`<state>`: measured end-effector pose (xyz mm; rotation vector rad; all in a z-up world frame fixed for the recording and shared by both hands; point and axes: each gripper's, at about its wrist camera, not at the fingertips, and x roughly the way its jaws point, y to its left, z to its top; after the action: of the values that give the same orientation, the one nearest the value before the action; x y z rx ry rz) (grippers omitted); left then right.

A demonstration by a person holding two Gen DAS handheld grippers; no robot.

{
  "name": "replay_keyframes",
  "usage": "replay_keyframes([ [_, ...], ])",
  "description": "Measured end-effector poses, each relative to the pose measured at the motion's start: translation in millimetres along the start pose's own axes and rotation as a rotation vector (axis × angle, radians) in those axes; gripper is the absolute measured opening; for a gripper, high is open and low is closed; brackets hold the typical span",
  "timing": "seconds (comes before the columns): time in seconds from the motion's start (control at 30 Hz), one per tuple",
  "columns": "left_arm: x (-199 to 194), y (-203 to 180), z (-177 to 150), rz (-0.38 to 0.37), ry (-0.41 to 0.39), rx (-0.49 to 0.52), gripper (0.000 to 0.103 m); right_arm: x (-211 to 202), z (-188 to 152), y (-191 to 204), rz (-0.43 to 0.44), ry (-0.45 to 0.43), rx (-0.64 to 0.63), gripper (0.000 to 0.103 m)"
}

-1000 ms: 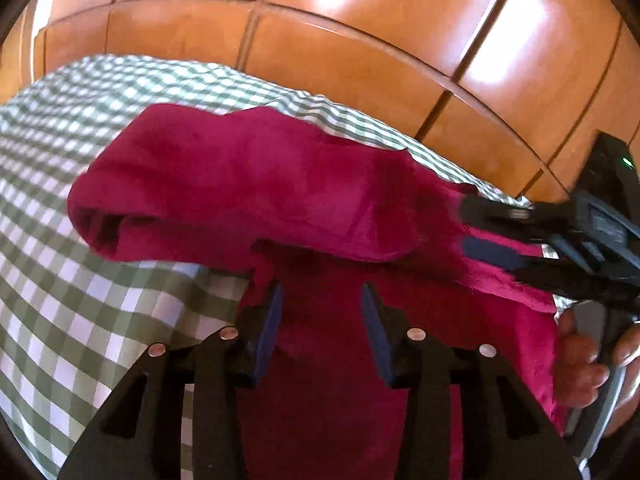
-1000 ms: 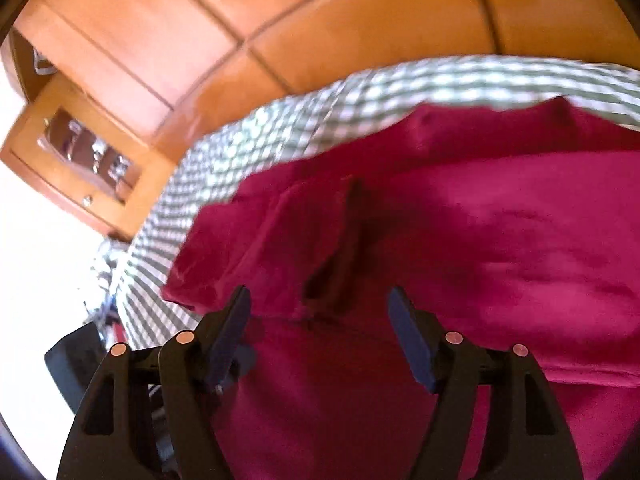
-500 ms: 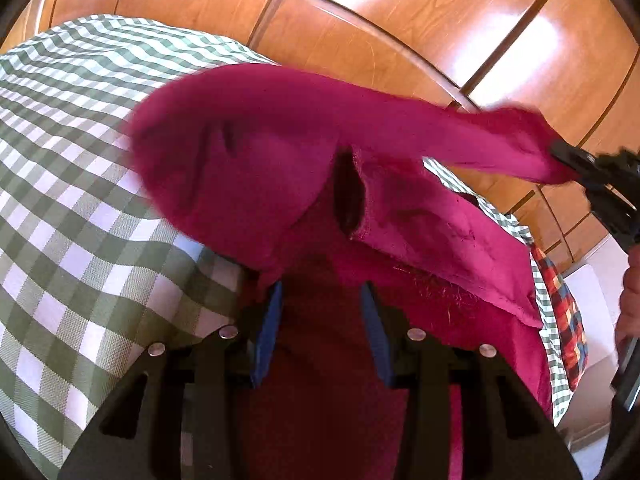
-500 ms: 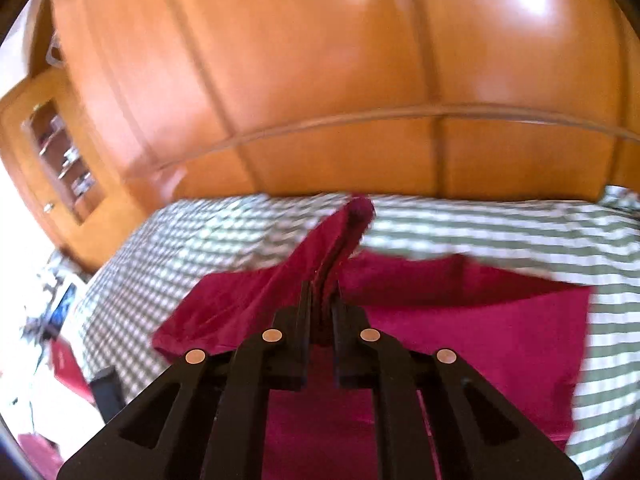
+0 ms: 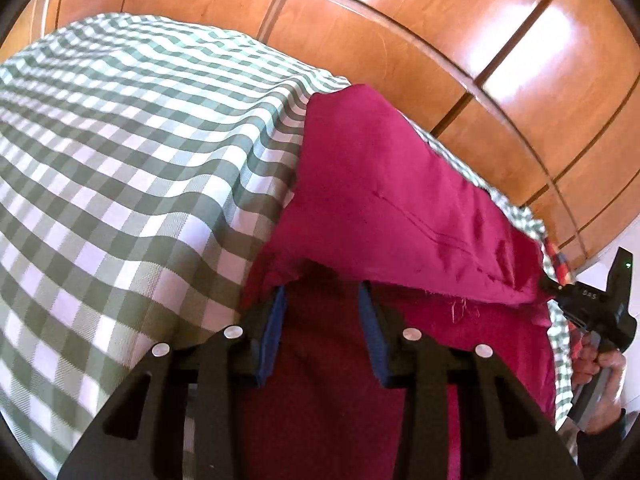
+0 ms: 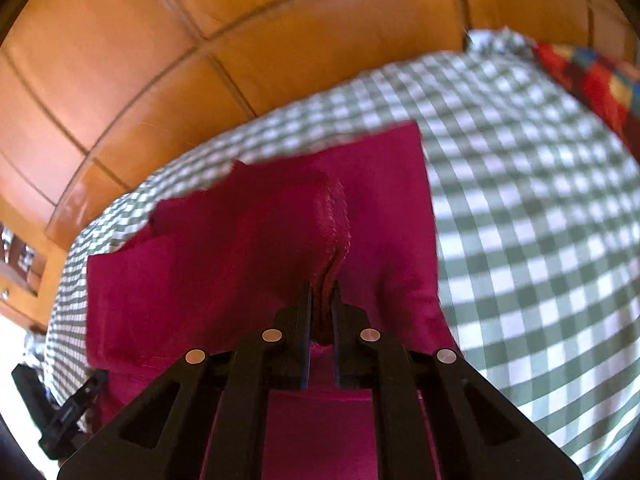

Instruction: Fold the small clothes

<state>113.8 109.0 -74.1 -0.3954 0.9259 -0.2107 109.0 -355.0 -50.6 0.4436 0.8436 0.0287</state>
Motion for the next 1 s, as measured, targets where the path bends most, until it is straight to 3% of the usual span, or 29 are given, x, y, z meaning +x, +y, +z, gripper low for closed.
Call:
replay_keyframes([
  [0.1,-18.1,-16.8,-3.0,0.013,-0.001,0.080,0.043,-0.5,-4.9,-3.6,0.022,-0.006,0.013,0.007],
  [0.23,-51.5,-35.3,-3.8,-0.051,-0.032,0.167,0.046,-4.6,-5.4,-3.3,0.021,0.000,-0.006,0.007],
  [0.33,-65.8,-38.2,9.9,-0.070,-0.081,0.173,0.052,-15.3,-4.1,-1.7,0.002,-0.006,-0.039,0.007],
  [0.43,-58.2,-44.3,29.0,-0.058,-0.101,0.180,0.053,-35.5,-2.1,6.7,-0.072,-0.053,-0.098,0.020],
  [0.57,-35.5,-53.7,51.7,0.005,-0.097,0.199,0.053,-53.5,-3.0,27.1,-0.045,-0.114,-0.151,0.037],
  [0.7,-17.6,-29.1,76.9,0.048,-0.064,0.079,0.055,-36.6,-7.5,52.2,-0.026,-0.085,-0.227,0.038],
  [0.77,-10.1,-9.4,94.4,0.014,-0.056,-0.017,0.066,-20.8,-10.6,57.5,-0.059,-0.064,-0.254,0.038],
  [0.87,9.6,5.1,110.4,-0.035,-0.010,-0.082,0.071,3.8,-16.7,52.5,-0.098,-0.040,-0.252,0.038],
  [1.0,40.0,14.3,123.6,-0.128,0.068,-0.129,0.072,8.5,-27.2,46.4,-0.078,-0.091,-0.264,0.039],
])
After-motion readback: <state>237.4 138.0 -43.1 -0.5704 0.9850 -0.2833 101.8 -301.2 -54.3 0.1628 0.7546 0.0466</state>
